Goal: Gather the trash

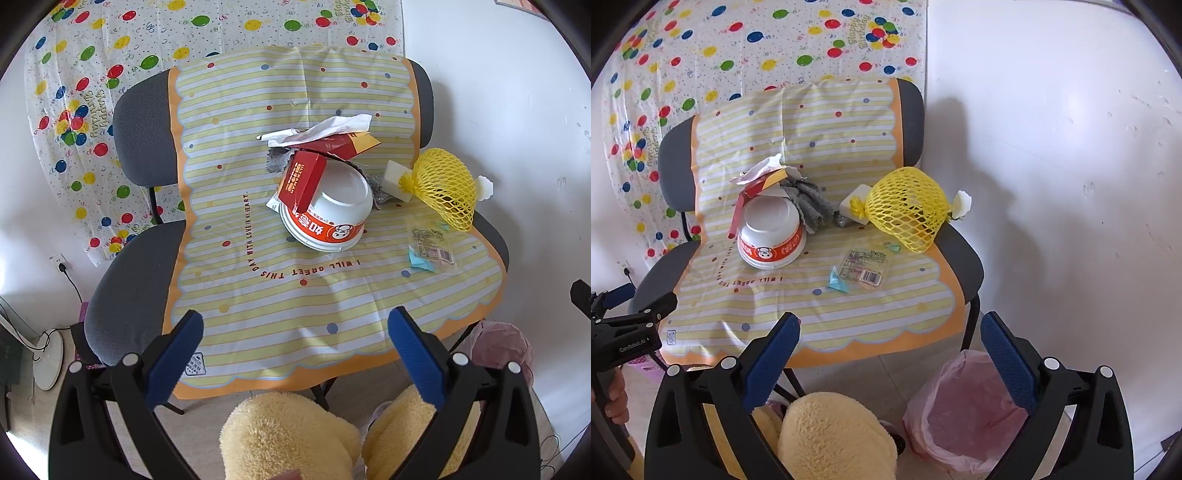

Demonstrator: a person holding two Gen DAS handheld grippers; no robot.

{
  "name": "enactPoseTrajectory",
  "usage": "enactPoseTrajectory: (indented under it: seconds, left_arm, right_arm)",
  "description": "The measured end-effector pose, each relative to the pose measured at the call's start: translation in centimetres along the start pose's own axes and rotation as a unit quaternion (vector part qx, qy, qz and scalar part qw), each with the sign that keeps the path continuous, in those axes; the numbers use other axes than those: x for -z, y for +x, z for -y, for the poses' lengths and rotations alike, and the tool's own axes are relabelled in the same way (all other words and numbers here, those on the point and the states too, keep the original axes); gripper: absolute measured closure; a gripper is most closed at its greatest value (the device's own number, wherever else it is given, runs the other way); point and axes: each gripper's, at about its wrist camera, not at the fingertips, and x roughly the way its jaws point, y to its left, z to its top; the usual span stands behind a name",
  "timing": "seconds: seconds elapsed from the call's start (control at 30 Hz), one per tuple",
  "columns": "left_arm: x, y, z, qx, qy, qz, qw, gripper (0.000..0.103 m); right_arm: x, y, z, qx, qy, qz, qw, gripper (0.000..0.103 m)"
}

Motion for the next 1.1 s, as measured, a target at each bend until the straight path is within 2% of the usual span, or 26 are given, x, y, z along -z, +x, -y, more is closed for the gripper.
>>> enactPoseTrajectory:
  seconds: [1.1]
  left_arm:
    - [-0.07, 0.1, -0.1, -0.001, 0.0, -0.002, 1.0, 0.006]
  right_arm:
    - [0.13, 0.42, 0.07, 0.002, 0.0, -0.004, 1.0, 0.006]
